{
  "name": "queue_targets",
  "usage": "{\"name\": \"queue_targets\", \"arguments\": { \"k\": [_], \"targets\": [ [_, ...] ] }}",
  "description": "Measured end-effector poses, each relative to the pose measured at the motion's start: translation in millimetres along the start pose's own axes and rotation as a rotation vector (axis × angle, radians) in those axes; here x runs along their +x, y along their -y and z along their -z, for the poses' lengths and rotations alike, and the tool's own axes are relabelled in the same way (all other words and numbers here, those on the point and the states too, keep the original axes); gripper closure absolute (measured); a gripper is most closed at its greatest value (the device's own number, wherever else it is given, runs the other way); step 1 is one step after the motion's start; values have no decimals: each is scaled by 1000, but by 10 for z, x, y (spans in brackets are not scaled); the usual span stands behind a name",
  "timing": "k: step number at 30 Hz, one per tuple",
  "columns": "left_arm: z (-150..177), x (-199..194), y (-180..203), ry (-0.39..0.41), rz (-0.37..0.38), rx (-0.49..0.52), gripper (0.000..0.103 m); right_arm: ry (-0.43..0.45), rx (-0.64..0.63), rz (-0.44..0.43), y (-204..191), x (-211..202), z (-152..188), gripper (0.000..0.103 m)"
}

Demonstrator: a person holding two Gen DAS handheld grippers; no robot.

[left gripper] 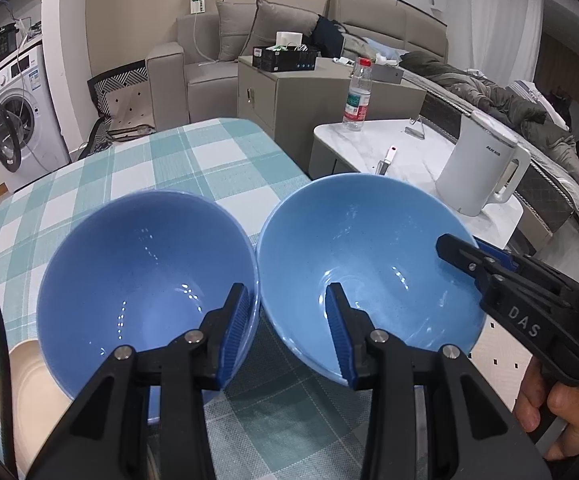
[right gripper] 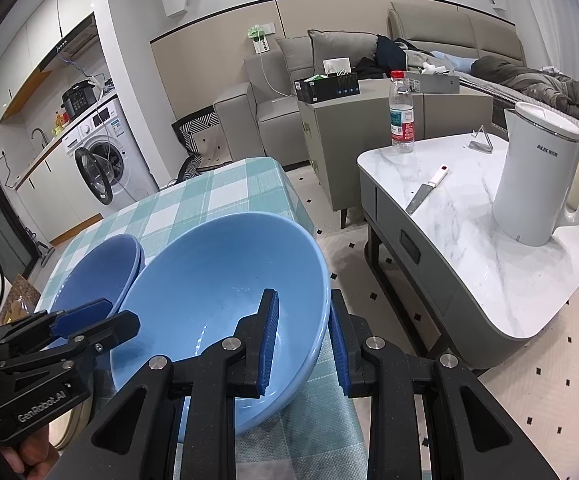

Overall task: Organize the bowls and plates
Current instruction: 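Hold both bowls by their rims and start lifting them with both tools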

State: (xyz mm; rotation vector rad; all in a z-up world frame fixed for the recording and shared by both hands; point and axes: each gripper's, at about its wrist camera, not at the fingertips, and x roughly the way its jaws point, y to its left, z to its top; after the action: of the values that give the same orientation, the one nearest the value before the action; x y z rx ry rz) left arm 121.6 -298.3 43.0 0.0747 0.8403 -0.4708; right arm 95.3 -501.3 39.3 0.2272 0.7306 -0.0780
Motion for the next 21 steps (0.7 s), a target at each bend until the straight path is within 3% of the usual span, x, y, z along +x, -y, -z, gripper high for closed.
{"name": "queue_targets", "arguments": {
  "k": [3,7,16,21],
  "targets": [
    [-24,-96,55,16,73,17,65,11,-2,-15,-22,-47,-16,78],
    [-8,-128,228,34,54,95,65,-8,-10,-12,-45,4,-3,78],
    [31,-34,2,-20,42,-18,64,-32,6,-13,32,88,18,78],
    [105,18,10,-39,32,-22,64,-40,4,-11,52,86,14,78]
  ]
}}
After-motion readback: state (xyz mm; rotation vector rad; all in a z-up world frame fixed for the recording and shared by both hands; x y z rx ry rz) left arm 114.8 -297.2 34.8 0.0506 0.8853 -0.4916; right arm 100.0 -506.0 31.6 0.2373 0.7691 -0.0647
